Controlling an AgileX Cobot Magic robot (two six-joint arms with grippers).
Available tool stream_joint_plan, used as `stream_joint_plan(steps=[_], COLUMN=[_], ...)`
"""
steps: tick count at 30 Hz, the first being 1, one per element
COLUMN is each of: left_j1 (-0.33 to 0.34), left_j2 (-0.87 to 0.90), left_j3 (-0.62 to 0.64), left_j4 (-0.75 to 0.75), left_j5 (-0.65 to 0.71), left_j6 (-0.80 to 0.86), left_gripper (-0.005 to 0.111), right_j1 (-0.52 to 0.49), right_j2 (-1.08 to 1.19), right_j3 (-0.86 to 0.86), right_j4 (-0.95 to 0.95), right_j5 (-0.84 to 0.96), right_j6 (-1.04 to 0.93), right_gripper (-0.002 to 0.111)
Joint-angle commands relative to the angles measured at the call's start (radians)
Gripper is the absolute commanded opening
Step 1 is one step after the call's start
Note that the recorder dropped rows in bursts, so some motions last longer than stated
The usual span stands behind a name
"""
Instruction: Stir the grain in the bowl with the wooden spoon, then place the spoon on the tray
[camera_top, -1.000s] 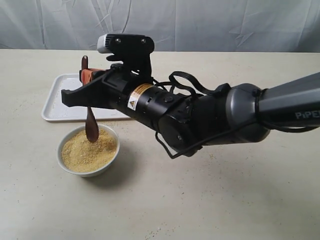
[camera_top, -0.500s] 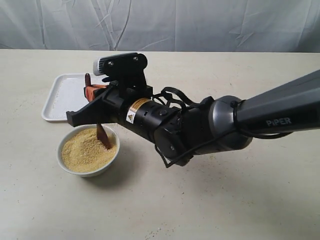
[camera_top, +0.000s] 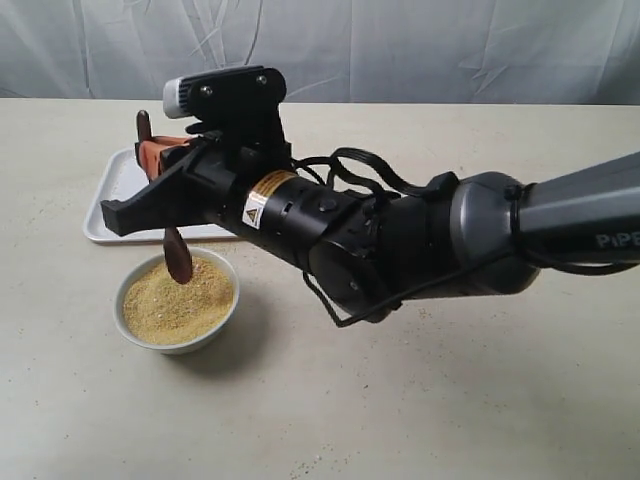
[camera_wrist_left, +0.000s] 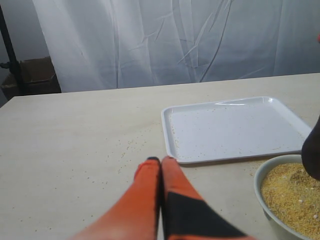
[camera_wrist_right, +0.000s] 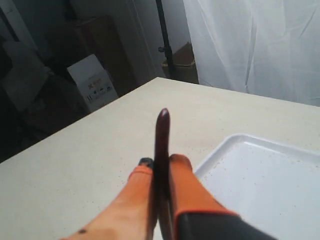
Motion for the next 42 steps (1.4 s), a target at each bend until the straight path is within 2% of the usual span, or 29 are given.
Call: stream_joint_plan(steps=[1,4,7,10,16,20,26,34,42], left_j1=[-0.006,-0.006,-0.006,-0.006,-0.006,-0.006,-0.006,-0.006,-0.006], left_j2=[-0.005,-0.005,-0.005,-0.005,-0.005,-0.005,-0.005,-0.005,-0.005], left_j3=[0.005,0.005,0.005,0.005,0.005,0.005,0.005,0.005,0.005], left_j4=[0.000,0.000,0.000,0.000,0.000,0.000,0.000,0.000,0.000], left_j5=[0.001,0.001,0.001,0.001,0.001,0.001,0.001,0.001,0.001], left_j6=[-0.001,-0.001,-0.001,-0.001,-0.001,-0.001,-0.001,-0.001,-0.001], left_gripper=[0.000,0.000,0.000,0.000,0.000,0.000,0.000,0.000,0.000], right_j1=[-0.003,-0.034,-0.081,-0.134,-0.166,-0.131,-0.103,-0.097,-0.094], right_j2=[-0.023,-0.027,-0.008,0.026,0.174,0.309,0.484,0.615,0.622], right_j3=[-0.056,-0.214,-0.423,-0.603,-0.866,-0.925,-1.008,-1.110,-1.136], right_j4=[-0.009,-0.009,-0.039,-0.077,-0.144,-0.225,-0.502,-0.611,-0.619], right_j5=[0.198,0.580,0.876,1.044,1.221,1.201,1.086,1.082,1.072], right_j6=[-0.108,-0.201,-0.217,-0.217,-0.253,-0.399,-0.400,-0.397,-0.347], right_gripper=[-0.001,-0.001,-0.001,-0.001,-0.001,-0.001,-0.001,-0.001,-0.001])
